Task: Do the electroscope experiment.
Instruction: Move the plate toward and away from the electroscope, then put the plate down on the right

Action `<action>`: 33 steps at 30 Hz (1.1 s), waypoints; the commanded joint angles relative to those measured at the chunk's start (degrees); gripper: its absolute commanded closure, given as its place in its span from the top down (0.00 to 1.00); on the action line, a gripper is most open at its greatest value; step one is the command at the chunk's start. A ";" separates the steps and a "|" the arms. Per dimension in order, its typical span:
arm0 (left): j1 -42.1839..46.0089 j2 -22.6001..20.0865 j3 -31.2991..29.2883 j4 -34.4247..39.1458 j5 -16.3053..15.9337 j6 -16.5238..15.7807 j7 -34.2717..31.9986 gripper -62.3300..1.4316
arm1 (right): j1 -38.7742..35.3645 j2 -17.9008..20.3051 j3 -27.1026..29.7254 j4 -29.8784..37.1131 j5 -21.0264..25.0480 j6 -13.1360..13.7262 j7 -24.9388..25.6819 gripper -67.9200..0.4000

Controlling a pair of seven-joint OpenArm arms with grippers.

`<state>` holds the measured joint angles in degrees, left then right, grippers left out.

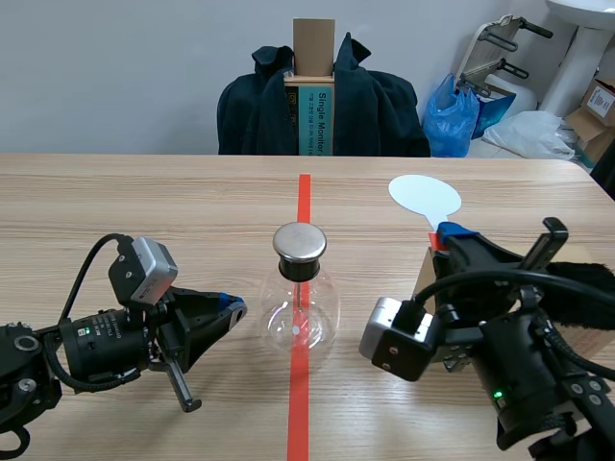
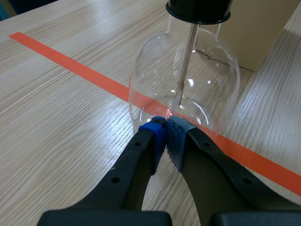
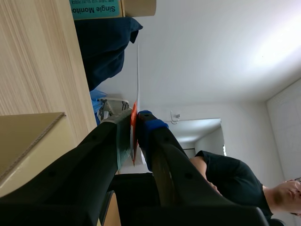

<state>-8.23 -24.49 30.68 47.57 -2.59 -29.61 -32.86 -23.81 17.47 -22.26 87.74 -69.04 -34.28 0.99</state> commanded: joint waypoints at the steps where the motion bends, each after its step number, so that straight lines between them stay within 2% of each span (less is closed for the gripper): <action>1: 0.74 -0.57 -0.48 1.53 -0.83 -0.09 -1.73 0.07 | -1.31 0.46 1.42 3.58 0.04 -0.92 -0.02 0.02; 3: 2.16 -1.51 -0.48 2.67 -1.01 -0.09 -4.31 0.10 | -3.13 0.46 2.45 5.62 0.04 -0.92 -0.02 0.02; 6: 5.64 -4.46 -0.59 6.75 -0.98 -0.07 -7.39 0.26 | -6.08 0.46 4.28 7.65 0.04 -1.14 0.52 0.02; 9: 9.99 -8.44 -1.22 12.48 -1.01 0.09 -7.69 0.47 | -8.90 0.46 6.05 7.72 0.04 -3.04 2.08 0.02; 14: 18.97 -14.05 -4.79 21.59 -2.95 0.83 -9.25 0.87 | -12.33 0.42 7.32 7.26 0.04 -3.28 2.78 0.02; 16: 22.49 -15.61 -6.56 24.96 -2.99 1.73 -9.35 1.00 | -12.57 0.24 7.32 6.38 0.04 -3.30 2.75 0.02; 22: 33.07 -17.88 -12.50 33.57 -2.97 5.14 -9.14 1.00 | -12.48 0.00 7.32 1.92 0.04 -3.32 2.71 0.02; 28: 40.65 -18.25 -17.53 39.15 -2.97 6.08 -9.11 1.00 | -11.85 -0.68 7.32 -1.11 0.04 -3.45 1.92 0.02; 33: 42.84 -18.25 -20.20 41.38 -2.99 6.38 -8.48 1.00 | -11.43 -0.98 7.32 -2.16 0.13 -3.43 0.42 0.02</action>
<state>35.27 -42.57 10.76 88.20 -4.95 -23.55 -40.88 -35.83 16.16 -15.03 84.90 -69.01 -36.86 1.96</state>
